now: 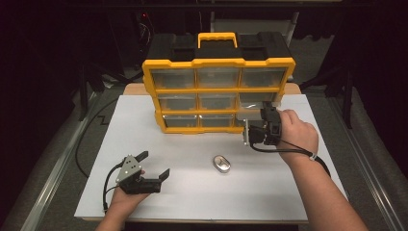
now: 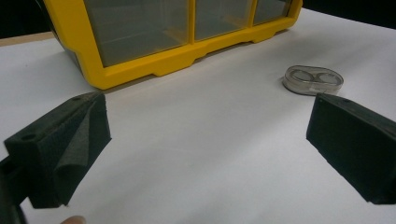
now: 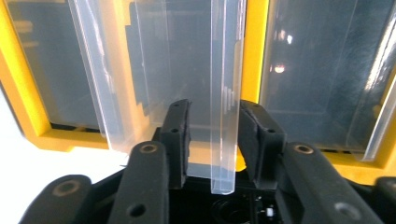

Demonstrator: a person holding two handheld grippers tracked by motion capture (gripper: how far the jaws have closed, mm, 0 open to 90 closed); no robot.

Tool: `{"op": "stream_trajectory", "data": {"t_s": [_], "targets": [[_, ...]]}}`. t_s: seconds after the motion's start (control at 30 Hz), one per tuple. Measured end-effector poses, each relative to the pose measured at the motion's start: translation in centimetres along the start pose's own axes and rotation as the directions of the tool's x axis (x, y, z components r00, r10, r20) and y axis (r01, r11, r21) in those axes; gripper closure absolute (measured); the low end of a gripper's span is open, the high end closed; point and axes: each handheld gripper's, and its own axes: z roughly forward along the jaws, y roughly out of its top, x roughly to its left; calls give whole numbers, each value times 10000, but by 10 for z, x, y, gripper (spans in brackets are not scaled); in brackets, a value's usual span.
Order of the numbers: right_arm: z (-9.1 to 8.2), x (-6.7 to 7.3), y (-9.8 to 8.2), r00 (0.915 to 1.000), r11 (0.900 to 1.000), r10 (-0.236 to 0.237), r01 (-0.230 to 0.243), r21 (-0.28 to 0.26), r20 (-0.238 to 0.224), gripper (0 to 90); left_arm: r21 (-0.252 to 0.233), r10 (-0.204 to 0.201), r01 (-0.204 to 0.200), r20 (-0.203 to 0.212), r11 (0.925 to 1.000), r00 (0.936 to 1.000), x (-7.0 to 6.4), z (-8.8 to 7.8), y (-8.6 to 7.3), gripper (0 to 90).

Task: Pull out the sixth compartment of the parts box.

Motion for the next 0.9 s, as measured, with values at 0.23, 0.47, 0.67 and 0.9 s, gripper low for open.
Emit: {"op": "stream_trajectory", "data": {"t_s": [0.23, 0.47, 0.67, 0.9], "targets": [[-4, 1, 1, 9989, 9998, -194, 192, 51, 425, 779, 11, 31, -31, 10, 10000, 10000, 0, 1, 0, 9], [-13, 4, -1, 9990, 9999, -170, 170, -4, 413, 781, 68, 27, -27, 0, 10000, 10000, 0, 1, 0, 10], [-27, 6, -4, 9992, 9999, -64, 67, -80, 403, 781, -4, -13, 13, -3, 10000, 10000, 0, 1, 0, 10], [-40, 10, -7, 9988, 9998, -110, 118, -174, 486, 781, -14, -29, 29, 12, 10000, 10000, 1, 0, 0, 10]]}}
